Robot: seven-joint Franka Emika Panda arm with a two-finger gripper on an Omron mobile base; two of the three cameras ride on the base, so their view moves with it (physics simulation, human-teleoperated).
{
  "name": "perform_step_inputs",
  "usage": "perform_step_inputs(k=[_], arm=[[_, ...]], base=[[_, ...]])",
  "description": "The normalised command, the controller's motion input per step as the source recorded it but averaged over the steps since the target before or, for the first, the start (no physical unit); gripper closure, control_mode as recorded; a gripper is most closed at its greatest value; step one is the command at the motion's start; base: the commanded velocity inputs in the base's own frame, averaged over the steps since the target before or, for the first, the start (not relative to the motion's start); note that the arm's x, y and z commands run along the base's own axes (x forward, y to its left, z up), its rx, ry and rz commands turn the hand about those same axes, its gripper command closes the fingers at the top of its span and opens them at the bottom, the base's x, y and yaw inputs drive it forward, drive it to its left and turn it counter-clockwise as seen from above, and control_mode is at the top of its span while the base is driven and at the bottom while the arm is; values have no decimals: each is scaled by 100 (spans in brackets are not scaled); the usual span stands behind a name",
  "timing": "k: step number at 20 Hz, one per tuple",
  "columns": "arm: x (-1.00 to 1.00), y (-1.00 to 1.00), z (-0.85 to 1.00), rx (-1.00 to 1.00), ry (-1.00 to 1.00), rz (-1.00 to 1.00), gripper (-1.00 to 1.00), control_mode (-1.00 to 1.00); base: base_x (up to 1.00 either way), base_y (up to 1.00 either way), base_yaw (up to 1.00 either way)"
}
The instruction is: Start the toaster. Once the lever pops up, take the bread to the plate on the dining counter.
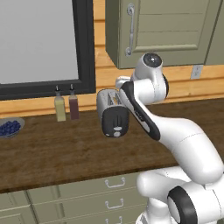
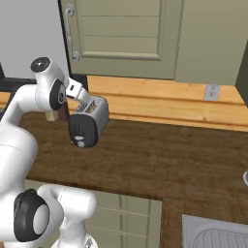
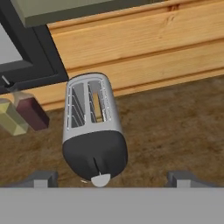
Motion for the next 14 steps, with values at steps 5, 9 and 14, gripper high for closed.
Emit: perform_step_inputs(k=[5, 9, 14], arm=[[0, 0, 1, 0, 0, 0, -100, -100], [0, 0, 0, 0, 0, 0, -100, -100], [0, 0, 0, 0, 0, 0, -100, -100]], base=[[0, 0, 0], [0, 0, 0], [0, 0, 0]])
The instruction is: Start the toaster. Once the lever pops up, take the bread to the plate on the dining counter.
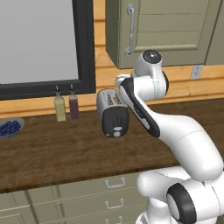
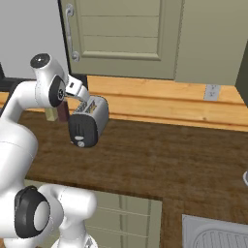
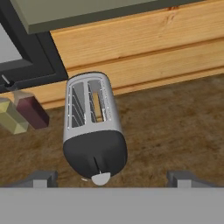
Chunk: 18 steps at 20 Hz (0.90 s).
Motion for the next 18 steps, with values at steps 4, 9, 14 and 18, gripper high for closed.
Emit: perform_step_inputs(k=[4, 9, 14, 18], arm=[[0, 0, 0, 0, 0, 0, -100, -100], [0, 0, 0, 0, 0, 0, -100, -100], [0, 0, 0, 0, 0, 0, -100, -100], [0, 0, 0, 0, 0, 0, -100, -100]], base=[[0, 0, 0], [0, 0, 0], [0, 0, 0], [0, 0, 0]])
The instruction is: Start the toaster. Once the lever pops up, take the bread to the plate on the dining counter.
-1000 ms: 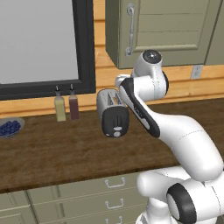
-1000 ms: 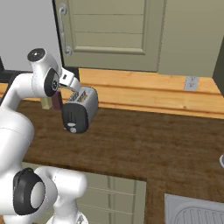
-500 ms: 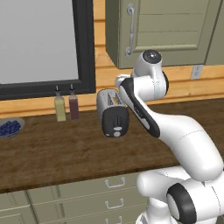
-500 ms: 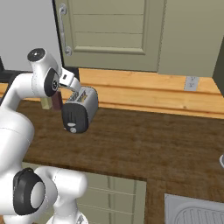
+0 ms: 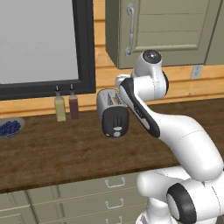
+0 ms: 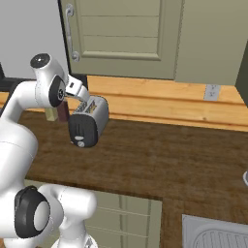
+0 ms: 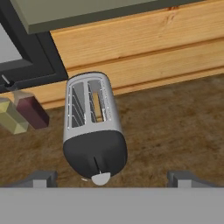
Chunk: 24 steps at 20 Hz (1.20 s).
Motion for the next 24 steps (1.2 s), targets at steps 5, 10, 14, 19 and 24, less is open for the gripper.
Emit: perform_step_inputs(k=[5, 10, 14, 19, 24], arm=[[0, 0, 0, 0, 0, 0, -100, -100], [0, 0, 0, 0, 0, 0, -100, -100], [0, 0, 0, 0, 0, 0, -100, -100], [0, 0, 0, 0, 0, 0, -100, -100], [0, 0, 0, 0, 0, 0, -100, -100]], base=[[0, 0, 0], [0, 0, 0], [0, 0, 0], [0, 0, 0], [0, 0, 0]])
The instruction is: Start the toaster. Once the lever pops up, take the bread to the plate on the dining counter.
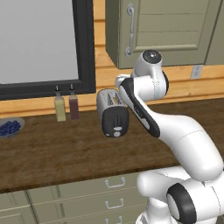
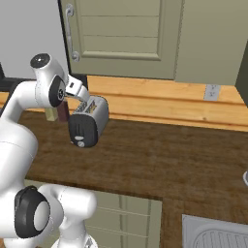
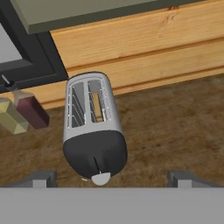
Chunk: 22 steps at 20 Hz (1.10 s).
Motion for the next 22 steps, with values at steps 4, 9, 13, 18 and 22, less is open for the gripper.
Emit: perform_step_inputs(k=[4, 9, 13, 18, 22], arm=[[0, 0, 0, 0, 0, 0, -100, -100], [0, 0, 0, 0, 0, 0, -100, -100], [0, 0, 0, 0, 0, 0, -100, -100], [0, 0, 0, 0, 0, 0, -100, -100], [0, 0, 0, 0, 0, 0, -100, -100]], base=[[0, 0, 0], [0, 0, 0], [0, 0, 0], [0, 0, 0], [0, 0, 0]])
